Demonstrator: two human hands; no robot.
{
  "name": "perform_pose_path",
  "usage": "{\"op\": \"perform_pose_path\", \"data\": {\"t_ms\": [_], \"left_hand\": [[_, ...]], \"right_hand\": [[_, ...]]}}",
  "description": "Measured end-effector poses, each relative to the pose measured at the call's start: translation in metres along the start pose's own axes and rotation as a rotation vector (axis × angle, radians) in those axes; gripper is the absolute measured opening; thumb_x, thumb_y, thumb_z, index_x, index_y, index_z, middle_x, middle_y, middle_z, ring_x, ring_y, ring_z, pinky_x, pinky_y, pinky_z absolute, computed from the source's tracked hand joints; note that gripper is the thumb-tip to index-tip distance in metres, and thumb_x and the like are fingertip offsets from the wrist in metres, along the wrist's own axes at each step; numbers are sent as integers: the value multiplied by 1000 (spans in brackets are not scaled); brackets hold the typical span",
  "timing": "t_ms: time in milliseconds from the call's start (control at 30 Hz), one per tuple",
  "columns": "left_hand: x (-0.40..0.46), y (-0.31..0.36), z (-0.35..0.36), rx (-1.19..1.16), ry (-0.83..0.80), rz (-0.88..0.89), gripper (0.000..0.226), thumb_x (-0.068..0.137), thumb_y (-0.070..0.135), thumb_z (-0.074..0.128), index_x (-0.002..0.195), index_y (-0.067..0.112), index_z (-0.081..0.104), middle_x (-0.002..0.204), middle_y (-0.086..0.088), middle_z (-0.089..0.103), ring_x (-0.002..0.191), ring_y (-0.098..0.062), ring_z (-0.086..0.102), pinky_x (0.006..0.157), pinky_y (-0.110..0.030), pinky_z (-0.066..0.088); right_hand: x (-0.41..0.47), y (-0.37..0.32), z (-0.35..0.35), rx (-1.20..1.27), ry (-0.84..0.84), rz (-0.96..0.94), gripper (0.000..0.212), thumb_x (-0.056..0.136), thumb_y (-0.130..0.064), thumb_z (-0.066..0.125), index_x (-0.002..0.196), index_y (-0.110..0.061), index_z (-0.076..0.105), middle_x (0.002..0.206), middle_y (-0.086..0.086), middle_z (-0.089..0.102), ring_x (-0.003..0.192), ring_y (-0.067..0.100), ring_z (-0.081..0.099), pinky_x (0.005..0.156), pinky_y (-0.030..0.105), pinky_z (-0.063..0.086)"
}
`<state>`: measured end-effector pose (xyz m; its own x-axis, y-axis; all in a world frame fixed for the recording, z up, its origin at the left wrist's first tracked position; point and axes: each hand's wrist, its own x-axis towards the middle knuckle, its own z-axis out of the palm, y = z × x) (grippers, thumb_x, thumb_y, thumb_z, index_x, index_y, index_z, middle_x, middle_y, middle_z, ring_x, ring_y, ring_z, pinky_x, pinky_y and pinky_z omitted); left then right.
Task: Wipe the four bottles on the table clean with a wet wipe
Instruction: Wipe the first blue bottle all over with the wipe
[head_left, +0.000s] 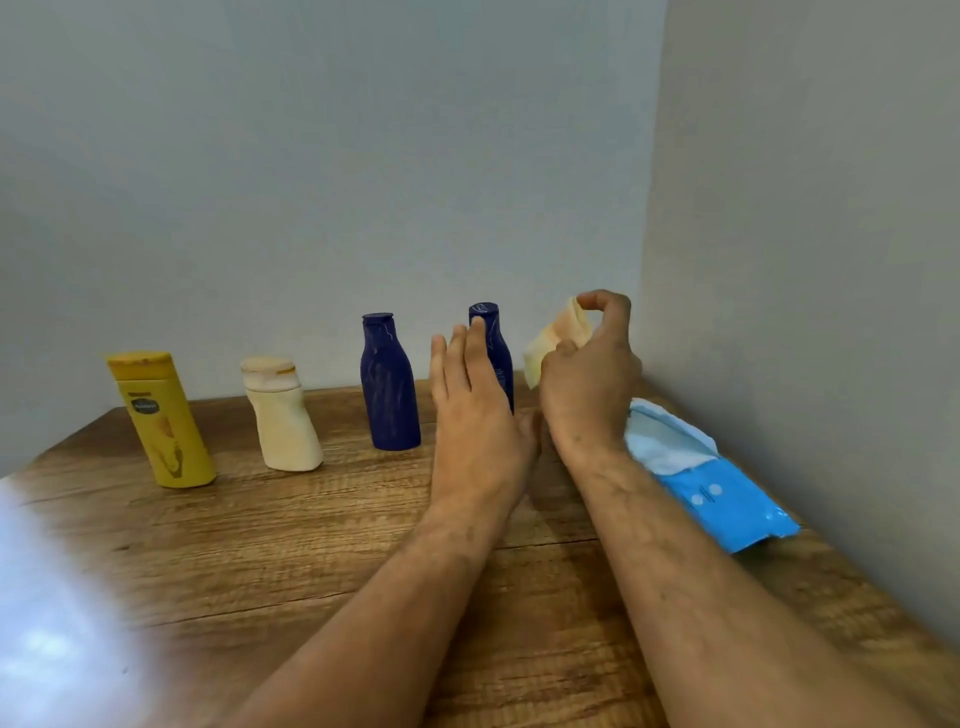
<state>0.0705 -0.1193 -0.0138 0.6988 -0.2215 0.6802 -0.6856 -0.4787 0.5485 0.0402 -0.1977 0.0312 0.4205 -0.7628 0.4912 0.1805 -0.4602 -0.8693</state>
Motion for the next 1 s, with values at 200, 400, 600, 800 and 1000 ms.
{"op": "perform_pose_path", "data": {"t_ms": [200,400,600,800,1000], "left_hand": [[11,-4,24,17,118,30,91,93,13,65,156,25,-1,165,-8,7,153,-27,1,123,-43,16],[18,-9,33,12,86,-36,103,87,21,73,154,30,-6,162,-16,8,149,-35,16,118,-50,27],[17,-14,19,-167,11,-225,117,81,19,79,152,40,-12,149,-8,37,124,-24,54,101,-46,50],[0,-8,-46,-443,-96,-336,74,75,17,82,132,31,38,101,14,64,80,4,66,61,-9,46],[-27,-42,-91,-622,-211,-397,79,69,7,87,132,30,47,114,7,69,92,-4,71,79,-28,57]], "right_hand": [[6,11,4,-2,38,7,40,94,-3,54,128,-22,42,93,-9,49,67,5,48,48,2,33],[8,22,8,33,29,41,38,93,-3,55,124,-22,44,103,-7,53,87,10,53,61,10,43],[7,25,9,108,-21,99,35,91,-6,61,119,-24,50,106,-6,56,92,11,58,53,5,41],[1,5,-3,325,-40,124,20,85,-9,65,99,-24,63,94,-8,66,80,2,59,54,-1,40],[-20,-14,6,598,-552,175,25,82,3,64,79,-20,71,81,3,69,85,25,63,74,42,51]]}}
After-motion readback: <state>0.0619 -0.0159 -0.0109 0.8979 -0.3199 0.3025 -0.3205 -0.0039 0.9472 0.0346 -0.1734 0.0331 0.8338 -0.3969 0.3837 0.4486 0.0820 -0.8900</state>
